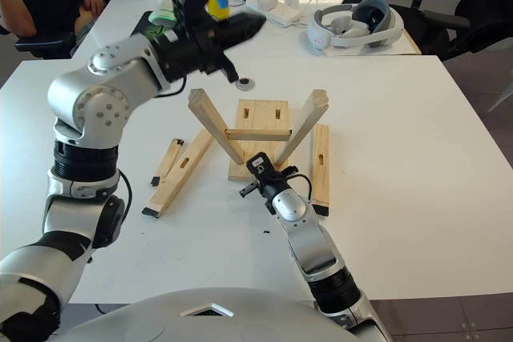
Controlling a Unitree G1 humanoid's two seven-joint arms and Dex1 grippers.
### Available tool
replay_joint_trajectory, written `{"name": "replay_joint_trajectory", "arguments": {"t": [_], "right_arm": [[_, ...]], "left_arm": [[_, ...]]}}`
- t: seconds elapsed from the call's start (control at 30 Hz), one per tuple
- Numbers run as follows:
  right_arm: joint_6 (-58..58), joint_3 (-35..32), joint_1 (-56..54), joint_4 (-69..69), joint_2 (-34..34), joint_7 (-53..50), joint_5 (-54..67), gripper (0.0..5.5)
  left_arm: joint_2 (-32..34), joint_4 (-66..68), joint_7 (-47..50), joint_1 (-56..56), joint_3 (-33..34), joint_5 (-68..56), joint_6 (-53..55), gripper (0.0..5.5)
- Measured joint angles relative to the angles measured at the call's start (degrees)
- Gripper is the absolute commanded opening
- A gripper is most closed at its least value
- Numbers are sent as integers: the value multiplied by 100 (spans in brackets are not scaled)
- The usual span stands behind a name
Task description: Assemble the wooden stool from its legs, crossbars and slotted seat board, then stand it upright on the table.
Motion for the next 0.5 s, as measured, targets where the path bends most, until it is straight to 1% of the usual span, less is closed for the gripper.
{"name": "replay_joint_trajectory", "arguments": {"t": [0.07, 0.13, 0.23, 0.33, 0.4, 0.5], "right_arm": [[-478, 27, 33, 172, -62, -2, -13, 0], [-1234, 120, 165, 229, -283, 0, -113, 0], [-1629, 168, 404, -53, -455, 187, -73, 0], [-1757, -19, 473, -872, -463, 332, 128, 0], [-1685, -168, 447, -1354, -469, 392, 251, 0], [-1125, -429, 662, -2887, -481, 543, 689, 0]], "left_arm": [[-18, -193, 267, 15, 335, 231, -440, 1], [42, -579, 547, 132, 703, 493, -893, 1], [101, -1301, 864, 825, 780, 793, -1047, 1], [-44, -2101, 1377, 1776, 780, 964, -896, 1], [-86, -2601, 1645, 2134, 777, 1066, -781, 1], [-51, -3593, 1977, 3175, 793, 1293, -482, 1]]}}
